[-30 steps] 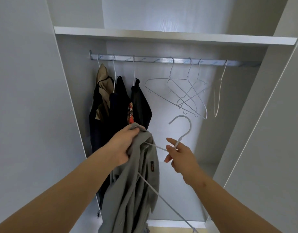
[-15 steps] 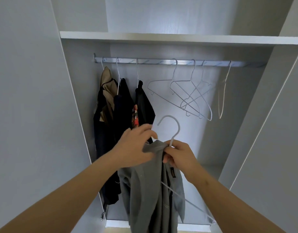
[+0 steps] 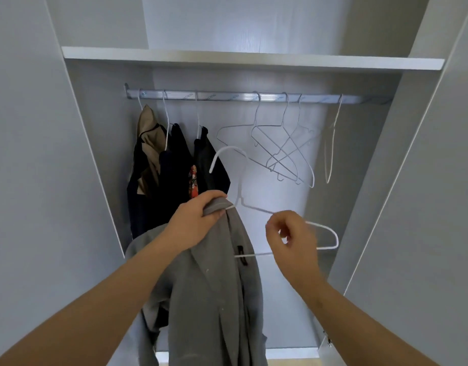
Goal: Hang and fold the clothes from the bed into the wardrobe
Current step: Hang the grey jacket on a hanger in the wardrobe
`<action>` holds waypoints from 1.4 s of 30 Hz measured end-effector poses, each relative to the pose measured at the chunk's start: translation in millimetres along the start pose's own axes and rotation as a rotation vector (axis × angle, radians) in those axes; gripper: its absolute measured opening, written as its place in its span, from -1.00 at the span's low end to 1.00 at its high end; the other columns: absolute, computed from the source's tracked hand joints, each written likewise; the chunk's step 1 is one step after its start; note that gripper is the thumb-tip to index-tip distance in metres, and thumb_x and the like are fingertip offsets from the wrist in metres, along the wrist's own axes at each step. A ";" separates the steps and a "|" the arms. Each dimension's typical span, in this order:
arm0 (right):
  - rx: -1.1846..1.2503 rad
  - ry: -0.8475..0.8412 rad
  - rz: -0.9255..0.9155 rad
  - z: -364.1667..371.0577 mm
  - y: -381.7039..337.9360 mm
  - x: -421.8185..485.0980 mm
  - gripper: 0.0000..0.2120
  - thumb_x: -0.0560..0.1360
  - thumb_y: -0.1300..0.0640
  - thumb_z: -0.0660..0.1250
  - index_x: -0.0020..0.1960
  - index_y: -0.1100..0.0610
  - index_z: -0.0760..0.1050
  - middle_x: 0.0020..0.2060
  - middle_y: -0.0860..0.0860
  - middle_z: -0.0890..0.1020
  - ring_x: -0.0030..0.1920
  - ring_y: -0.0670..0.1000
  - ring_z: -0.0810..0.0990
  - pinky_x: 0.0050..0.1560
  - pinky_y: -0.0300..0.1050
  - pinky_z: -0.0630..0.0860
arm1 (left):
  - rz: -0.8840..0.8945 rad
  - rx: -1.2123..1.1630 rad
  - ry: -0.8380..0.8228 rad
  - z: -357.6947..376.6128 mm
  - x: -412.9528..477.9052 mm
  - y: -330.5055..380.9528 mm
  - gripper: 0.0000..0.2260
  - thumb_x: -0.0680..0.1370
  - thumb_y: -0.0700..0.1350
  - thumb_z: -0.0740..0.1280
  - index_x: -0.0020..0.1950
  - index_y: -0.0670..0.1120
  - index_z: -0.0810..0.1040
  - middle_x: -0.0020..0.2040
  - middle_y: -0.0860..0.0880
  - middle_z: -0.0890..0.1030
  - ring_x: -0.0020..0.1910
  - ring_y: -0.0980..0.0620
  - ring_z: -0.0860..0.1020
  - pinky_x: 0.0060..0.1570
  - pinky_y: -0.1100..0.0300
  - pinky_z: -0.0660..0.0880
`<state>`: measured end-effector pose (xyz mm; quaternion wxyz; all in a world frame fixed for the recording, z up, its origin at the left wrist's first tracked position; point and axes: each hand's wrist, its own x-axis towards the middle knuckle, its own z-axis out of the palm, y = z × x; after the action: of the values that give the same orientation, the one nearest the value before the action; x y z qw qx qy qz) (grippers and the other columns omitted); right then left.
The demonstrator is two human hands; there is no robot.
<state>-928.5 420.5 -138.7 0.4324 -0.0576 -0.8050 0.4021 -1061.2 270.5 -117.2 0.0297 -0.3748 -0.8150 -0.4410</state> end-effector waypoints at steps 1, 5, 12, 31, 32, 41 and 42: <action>-0.055 -0.164 -0.018 0.5 2.5 -6.1 -0.91 0.42 0.19 0.25 -0.23 0.12 0.51 -0.38 -0.14 0.50 -0.34 -0.14 0.44 -0.31 -0.44 0.33 | -0.007 -0.031 0.040 -2.1 2.4 1.5 -0.75 0.55 -0.10 0.30 0.21 0.10 0.47 0.04 0.19 0.50 0.01 0.25 0.46 -0.10 0.59 0.34; -0.399 -0.802 0.137 12.9 24.2 -16.9 -0.82 0.51 0.10 0.22 -0.04 0.12 0.59 -0.19 0.02 0.63 -0.28 -0.09 0.47 -0.33 -0.49 0.27 | 0.018 -0.125 0.120 -15.4 8.4 14.2 -0.79 0.55 -0.11 0.30 0.08 0.19 0.46 -0.02 0.27 0.50 -0.06 0.41 0.45 -0.13 0.64 0.32; -0.231 -0.654 0.521 32.5 44.4 -10.9 -0.47 0.52 0.05 0.29 0.43 0.02 0.17 0.27 0.01 0.41 0.15 0.03 0.49 -0.03 -0.35 0.40 | 0.103 -0.237 0.142 -38.0 7.9 29.3 -0.78 0.55 -0.20 0.30 0.11 0.09 0.51 -0.03 0.23 0.54 -0.09 0.43 0.48 -0.13 0.58 0.37; 0.275 -0.324 0.698 3.5 76.8 0.0 -0.70 0.55 0.35 0.19 -0.23 0.06 0.54 -0.32 0.01 0.57 -0.32 -0.09 0.51 -0.29 -0.32 0.45 | 0.010 -0.162 0.081 -96.3 -16.1 -6.4 -0.76 0.50 -0.26 0.33 -0.08 0.12 0.58 -0.22 0.32 0.62 -0.19 0.40 0.55 -0.21 0.57 0.42; 0.250 -0.324 0.656 -0.1 76.3 2.4 -0.69 0.55 0.36 0.18 -0.24 0.07 0.53 -0.35 -0.01 0.55 -0.37 -0.11 0.50 -0.34 -0.38 0.42 | -0.016 -0.161 0.048 -99.6 -16.7 -9.5 -0.76 0.50 -0.26 0.34 -0.09 0.11 0.59 -0.23 0.29 0.63 -0.21 0.38 0.56 -0.22 0.56 0.43; -0.040 -0.447 0.543 -15.0 74.4 18.6 -0.75 0.58 0.17 0.20 -0.22 0.08 0.55 -0.29 -0.03 0.59 -0.23 -0.05 0.51 -0.15 -0.21 0.41 | -0.014 0.241 -0.257 -107.4 -15.4 -22.8 -0.82 0.46 -0.19 0.42 -0.12 0.13 0.61 -0.26 0.33 0.61 -0.21 0.38 0.54 -0.23 0.55 0.37; -0.061 -0.442 0.543 -15.5 73.2 20.1 -0.75 0.58 0.17 0.20 -0.24 0.07 0.54 -0.30 -0.04 0.58 -0.23 -0.05 0.51 -0.17 -0.22 0.41 | -0.005 0.285 -0.254 -103.6 -15.2 -25.4 -0.81 0.46 -0.17 0.42 -0.11 0.15 0.61 -0.27 0.32 0.61 -0.20 0.38 0.54 -0.22 0.54 0.37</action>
<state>-948.1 487.7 -171.9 0.1230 -0.1937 -0.8462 0.4810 -1095.7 176.4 -77.5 -0.0217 -0.4176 -0.8673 -0.2702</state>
